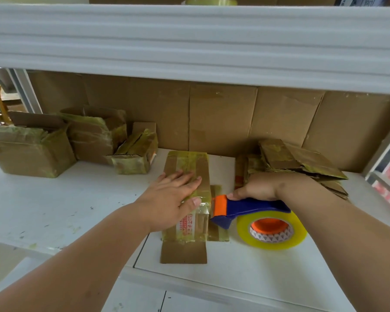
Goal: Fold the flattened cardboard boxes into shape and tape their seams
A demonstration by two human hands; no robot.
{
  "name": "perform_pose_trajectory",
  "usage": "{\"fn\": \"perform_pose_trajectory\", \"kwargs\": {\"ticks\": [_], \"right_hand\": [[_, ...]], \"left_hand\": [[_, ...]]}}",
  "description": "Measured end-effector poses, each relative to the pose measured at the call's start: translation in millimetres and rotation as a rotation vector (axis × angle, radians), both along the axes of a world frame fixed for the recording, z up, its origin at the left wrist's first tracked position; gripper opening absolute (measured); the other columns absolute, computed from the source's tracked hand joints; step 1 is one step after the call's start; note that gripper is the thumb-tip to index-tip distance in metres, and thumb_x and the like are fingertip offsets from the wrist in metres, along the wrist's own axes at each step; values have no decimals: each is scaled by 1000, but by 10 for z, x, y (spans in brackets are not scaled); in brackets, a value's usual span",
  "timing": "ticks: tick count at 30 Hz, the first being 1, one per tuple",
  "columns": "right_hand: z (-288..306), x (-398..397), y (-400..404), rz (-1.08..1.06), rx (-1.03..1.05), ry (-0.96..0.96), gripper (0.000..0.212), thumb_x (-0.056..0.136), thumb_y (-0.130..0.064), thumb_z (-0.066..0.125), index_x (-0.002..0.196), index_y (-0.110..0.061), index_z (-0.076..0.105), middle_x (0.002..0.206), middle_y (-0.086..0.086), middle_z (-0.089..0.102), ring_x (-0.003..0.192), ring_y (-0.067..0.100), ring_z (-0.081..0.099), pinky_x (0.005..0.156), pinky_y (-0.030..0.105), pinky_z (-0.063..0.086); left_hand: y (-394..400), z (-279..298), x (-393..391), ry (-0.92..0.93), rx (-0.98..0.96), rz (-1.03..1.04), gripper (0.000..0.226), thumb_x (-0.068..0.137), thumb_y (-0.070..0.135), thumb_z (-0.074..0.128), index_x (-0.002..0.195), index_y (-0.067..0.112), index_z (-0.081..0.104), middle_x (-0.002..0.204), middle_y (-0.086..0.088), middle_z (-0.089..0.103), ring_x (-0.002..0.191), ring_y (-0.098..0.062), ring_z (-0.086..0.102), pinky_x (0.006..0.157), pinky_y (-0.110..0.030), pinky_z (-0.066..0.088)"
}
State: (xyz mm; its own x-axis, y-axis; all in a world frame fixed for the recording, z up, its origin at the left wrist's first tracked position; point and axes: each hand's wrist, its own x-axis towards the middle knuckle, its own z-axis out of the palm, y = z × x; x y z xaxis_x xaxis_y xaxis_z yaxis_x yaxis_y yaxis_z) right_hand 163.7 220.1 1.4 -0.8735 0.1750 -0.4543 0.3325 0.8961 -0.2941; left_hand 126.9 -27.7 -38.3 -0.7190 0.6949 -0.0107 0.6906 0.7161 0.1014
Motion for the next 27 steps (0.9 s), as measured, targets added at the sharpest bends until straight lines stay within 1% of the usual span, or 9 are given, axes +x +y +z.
{"fn": "perform_pose_trajectory", "kwargs": {"ticks": [4, 7, 9, 12, 15, 19, 22, 24, 27], "right_hand": [[-261, 45, 75, 53, 269, 31, 77, 70, -81, 60, 125, -27, 57, 128, 0, 60, 105, 21, 58, 95, 36, 48], [-204, 250, 164, 94, 300, 199, 56, 83, -81, 44, 90, -28, 61, 92, -3, 63, 81, 13, 57, 71, 27, 45], [-209, 368, 167, 138, 413, 325, 57, 88, -79, 32, 75, -27, 52, 74, -4, 58, 69, 11, 54, 64, 28, 42], [-438, 440, 170, 222, 568, 456, 52, 89, -79, 23, 81, -32, 44, 71, -8, 54, 68, 11, 51, 87, 35, 42], [-707, 505, 193, 265, 614, 342, 50, 88, -79, 26, 93, -33, 44, 79, -9, 55, 74, 14, 49, 102, 39, 34], [-708, 600, 183, 247, 583, 242, 51, 83, -81, 35, 92, -33, 49, 80, -11, 50, 81, 14, 48, 100, 37, 36], [-524, 600, 50, 193, 550, 442, 59, 83, -81, 34, 115, -37, 57, 118, -9, 53, 114, 18, 49, 104, 39, 35], [-412, 557, -131, 185, 346, 636, 57, 92, -69, 38, 139, -37, 46, 128, -8, 49, 119, 16, 49, 101, 36, 40], [-389, 434, -427, 263, -46, 634, 57, 99, -55, 42, 152, -36, 30, 128, -9, 51, 111, 10, 52, 92, 28, 45]], "left_hand": [[-78, 7, -9, -29, 18, 5, 71, 90, 65, 3, 155, 38, -4, 165, 13, -6, 150, -7, -13, 124, -38, -2], [-62, 29, 31, -48, 47, 25, 72, 96, 63, 11, 157, 31, -6, 166, 11, -2, 151, -6, -9, 124, -37, 1], [-17, 65, 67, -74, 111, 50, 71, 101, 57, 27, 159, 26, -1, 165, 8, 9, 150, -8, 3, 124, -34, 3], [-11, 101, 83, -122, 182, 60, 54, 102, 42, 42, 148, 25, 21, 163, 10, 17, 144, -8, 17, 122, -29, 5], [-61, 80, 48, -119, 216, 33, 34, 101, 39, 45, 131, 26, 34, 164, 11, 12, 148, -8, 13, 121, -27, -2], [-111, 16, 51, -84, 296, 23, 38, 98, 47, 51, 132, 32, 45, 163, 18, 6, 150, -5, -3, 125, -38, 9], [-133, -61, 89, 41, 336, 73, 45, 94, 54, 53, 135, 36, 52, 158, 19, 19, 145, -12, 9, 119, -38, 18], [-145, -89, 118, 99, 376, 133, 47, 92, 56, 56, 135, 39, 55, 137, 14, 32, 122, -11, 23, 107, -34, 30], [-164, -130, 150, 115, 418, 162, 51, 91, 55, 58, 139, 39, 53, 109, 11, 28, 104, -9, 24, 92, -26, 33]]}}
